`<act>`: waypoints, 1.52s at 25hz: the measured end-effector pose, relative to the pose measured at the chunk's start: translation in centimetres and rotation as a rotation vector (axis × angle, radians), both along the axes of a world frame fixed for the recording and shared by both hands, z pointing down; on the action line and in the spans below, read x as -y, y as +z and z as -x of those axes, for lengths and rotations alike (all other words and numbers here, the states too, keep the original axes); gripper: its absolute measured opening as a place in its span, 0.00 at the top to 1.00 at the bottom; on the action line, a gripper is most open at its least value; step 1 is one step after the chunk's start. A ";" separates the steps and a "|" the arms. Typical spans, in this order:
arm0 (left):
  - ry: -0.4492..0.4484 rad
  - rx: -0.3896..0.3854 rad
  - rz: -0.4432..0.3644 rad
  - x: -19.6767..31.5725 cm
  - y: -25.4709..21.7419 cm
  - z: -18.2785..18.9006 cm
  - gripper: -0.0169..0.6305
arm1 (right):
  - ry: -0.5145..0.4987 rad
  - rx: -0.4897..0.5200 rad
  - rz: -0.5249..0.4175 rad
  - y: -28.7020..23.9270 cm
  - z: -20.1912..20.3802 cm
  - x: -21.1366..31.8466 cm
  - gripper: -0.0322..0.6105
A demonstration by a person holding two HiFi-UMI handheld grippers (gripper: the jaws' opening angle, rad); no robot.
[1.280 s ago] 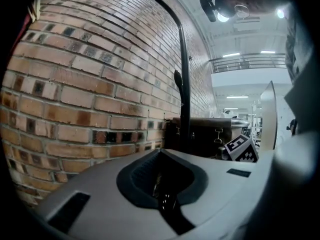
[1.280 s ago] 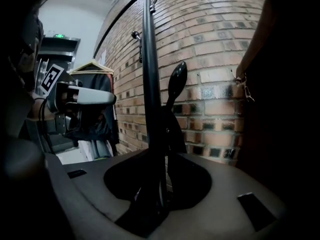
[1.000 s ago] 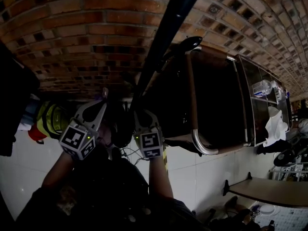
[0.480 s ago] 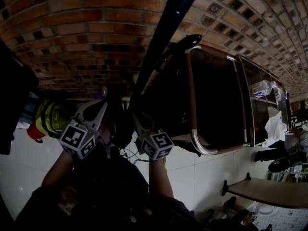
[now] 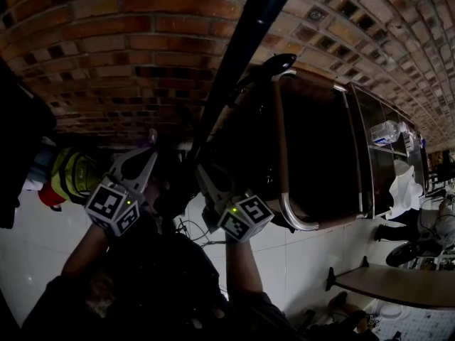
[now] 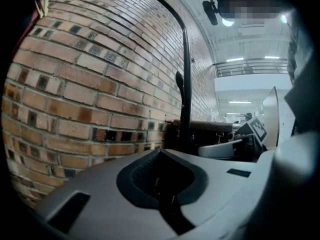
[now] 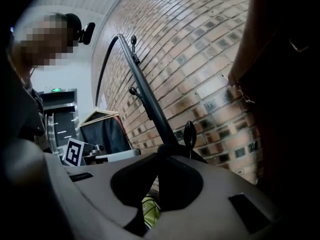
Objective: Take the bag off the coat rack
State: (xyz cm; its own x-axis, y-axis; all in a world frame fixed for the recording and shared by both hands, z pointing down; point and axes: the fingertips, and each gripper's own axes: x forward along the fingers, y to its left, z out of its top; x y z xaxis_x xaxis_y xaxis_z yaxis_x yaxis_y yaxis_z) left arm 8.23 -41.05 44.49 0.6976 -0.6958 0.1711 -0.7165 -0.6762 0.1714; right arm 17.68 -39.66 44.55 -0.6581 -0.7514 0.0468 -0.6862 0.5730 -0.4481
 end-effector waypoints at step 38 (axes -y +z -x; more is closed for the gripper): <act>0.006 -0.046 -0.115 -6.0 -6.4 1.4 0.95 | 0.014 0.179 -0.235 -12.3 -1.8 -9.9 0.92</act>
State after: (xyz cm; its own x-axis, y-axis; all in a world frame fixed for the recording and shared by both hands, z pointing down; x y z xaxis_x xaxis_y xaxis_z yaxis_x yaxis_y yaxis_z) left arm 6.87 -35.05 38.11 0.7068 -0.7050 0.0576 -0.7057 -0.6973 0.1252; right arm 19.50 -29.79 32.22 -0.6296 -0.7372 -0.2451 -0.6169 0.6662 -0.4191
